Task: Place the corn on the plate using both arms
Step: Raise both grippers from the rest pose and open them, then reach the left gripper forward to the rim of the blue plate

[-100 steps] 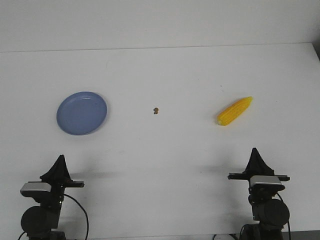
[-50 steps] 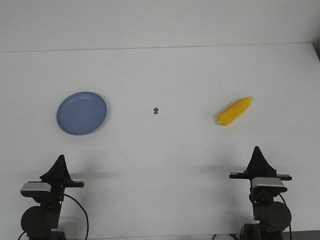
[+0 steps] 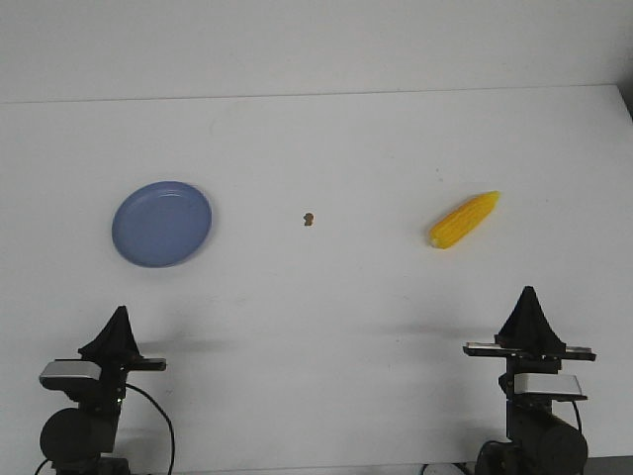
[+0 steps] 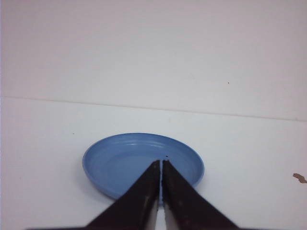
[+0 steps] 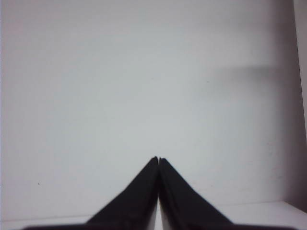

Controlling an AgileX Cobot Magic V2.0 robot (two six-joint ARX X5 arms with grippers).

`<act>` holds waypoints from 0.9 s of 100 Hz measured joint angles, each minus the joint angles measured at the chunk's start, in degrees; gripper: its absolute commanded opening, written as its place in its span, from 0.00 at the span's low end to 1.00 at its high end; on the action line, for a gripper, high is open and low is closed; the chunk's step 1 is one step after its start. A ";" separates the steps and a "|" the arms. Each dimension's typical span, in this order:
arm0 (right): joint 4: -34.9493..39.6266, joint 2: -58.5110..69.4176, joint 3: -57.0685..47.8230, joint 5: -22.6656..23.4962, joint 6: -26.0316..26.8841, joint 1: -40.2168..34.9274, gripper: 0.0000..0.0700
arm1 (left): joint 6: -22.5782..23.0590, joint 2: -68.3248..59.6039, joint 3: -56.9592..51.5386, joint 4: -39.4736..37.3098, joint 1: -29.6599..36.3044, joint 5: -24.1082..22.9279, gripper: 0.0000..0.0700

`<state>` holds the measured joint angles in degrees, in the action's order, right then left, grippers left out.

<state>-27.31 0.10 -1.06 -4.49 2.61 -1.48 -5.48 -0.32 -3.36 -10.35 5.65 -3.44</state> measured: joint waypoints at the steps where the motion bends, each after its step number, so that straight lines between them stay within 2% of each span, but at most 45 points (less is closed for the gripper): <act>1: 0.35 0.00 -0.11 0.00 0.15 0.00 0.01 | 0.00 0.00 -0.26 0.17 0.00 0.00 0.02; 38: 28.22 3.19 -18.01 0.37 1.33 0.00 0.01 | 0.00 -7.54 -18.47 15.17 -0.02 -0.02 0.02; 72: 52.89 17.68 -40.59 0.39 1.44 0.00 0.01 | 0.00 -24.92 -41.27 29.64 -0.02 -0.07 0.02; 90: 64.83 25.97 -47.93 0.42 1.70 0.00 0.01 | 0.00 -33.29 -51.80 41.24 -0.02 -0.07 0.02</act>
<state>37.52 26.06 -48.99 -4.08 4.32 -1.48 -5.48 -33.61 -55.16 30.89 5.63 -3.51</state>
